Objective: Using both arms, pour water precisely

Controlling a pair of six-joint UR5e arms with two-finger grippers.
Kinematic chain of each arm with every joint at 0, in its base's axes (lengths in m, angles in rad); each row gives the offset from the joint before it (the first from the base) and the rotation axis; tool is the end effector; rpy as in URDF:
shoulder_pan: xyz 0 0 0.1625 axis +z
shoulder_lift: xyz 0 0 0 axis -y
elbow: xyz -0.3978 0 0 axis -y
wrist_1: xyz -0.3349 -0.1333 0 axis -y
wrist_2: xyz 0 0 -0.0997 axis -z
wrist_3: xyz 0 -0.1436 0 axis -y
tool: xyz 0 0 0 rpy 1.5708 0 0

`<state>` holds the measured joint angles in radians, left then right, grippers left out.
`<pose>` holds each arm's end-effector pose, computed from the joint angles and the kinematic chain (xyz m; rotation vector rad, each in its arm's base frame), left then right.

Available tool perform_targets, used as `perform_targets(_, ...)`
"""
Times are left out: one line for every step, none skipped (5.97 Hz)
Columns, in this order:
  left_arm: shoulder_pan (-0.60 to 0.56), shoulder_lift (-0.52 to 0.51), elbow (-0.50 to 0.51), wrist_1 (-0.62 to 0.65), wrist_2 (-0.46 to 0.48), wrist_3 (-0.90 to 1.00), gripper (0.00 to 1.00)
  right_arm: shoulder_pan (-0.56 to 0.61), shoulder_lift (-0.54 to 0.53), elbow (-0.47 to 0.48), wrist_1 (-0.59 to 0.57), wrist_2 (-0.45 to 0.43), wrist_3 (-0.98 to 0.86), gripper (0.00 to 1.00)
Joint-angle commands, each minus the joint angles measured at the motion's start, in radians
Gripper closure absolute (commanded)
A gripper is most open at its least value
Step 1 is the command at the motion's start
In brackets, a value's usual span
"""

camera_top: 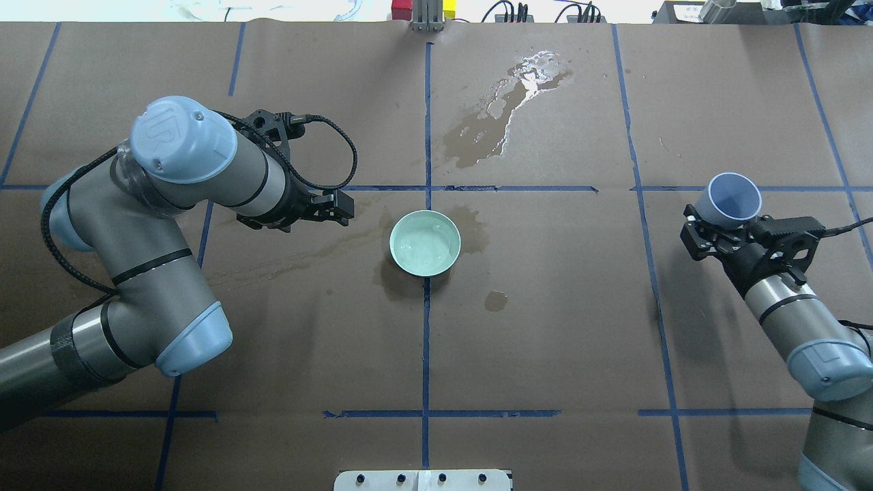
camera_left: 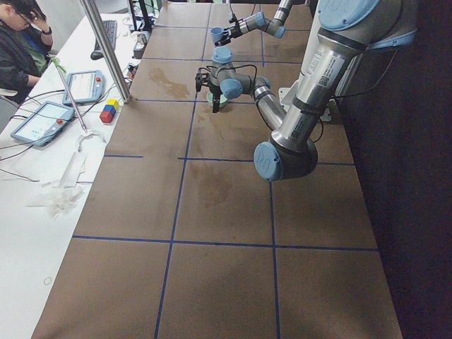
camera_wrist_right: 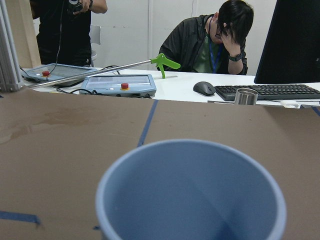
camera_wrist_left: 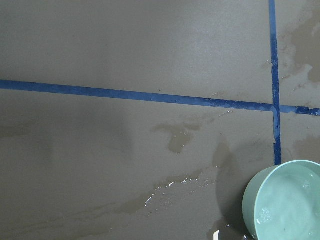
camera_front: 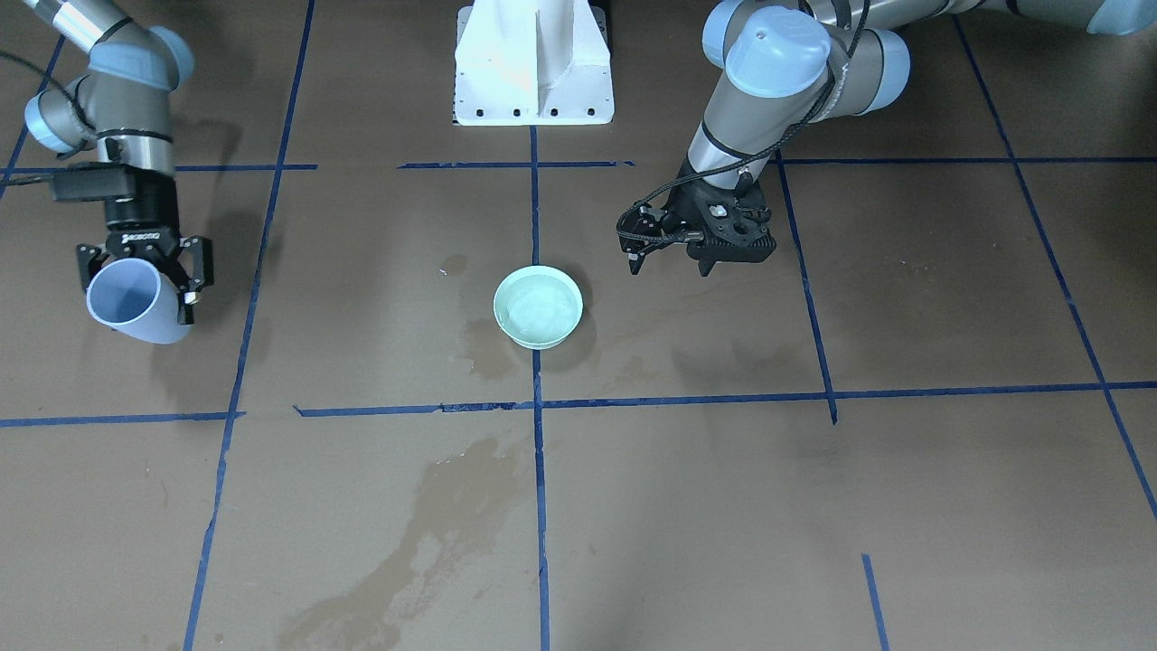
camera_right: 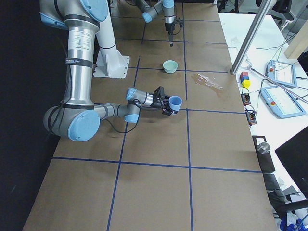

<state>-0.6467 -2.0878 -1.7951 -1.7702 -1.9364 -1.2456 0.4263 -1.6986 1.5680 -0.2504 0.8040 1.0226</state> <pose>0.4380 -0.4334 0.2806 0.1352 0.9795 -0.1230 -0.2810 -0.3834 0.5466 1.1176 -0.6791 0.3512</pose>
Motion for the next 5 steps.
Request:
perform_targets(0.001,0.000,-0.001,0.000,0.001,0.000,0.00,0.017,-0.004,-0.136,0.138,0.018,-0.024,0.97)
perform_targets(0.001,0.000,0.000,0.000,0.001,0.000,0.00,0.015,-0.004,-0.184,0.182,0.018,-0.025,0.96)
perform_targets(0.001,0.000,-0.001,0.002,0.001,0.000,0.00,0.015,-0.006,-0.187,0.194,0.018,-0.029,0.92)
perform_targets(0.001,-0.002,-0.001,0.002,0.001,-0.002,0.00,0.015,-0.006,-0.187,0.194,0.018,-0.030,0.74)
perform_targets(0.001,0.000,-0.001,0.002,0.001,-0.002,0.00,0.015,-0.006,-0.187,0.194,0.018,-0.033,0.47)
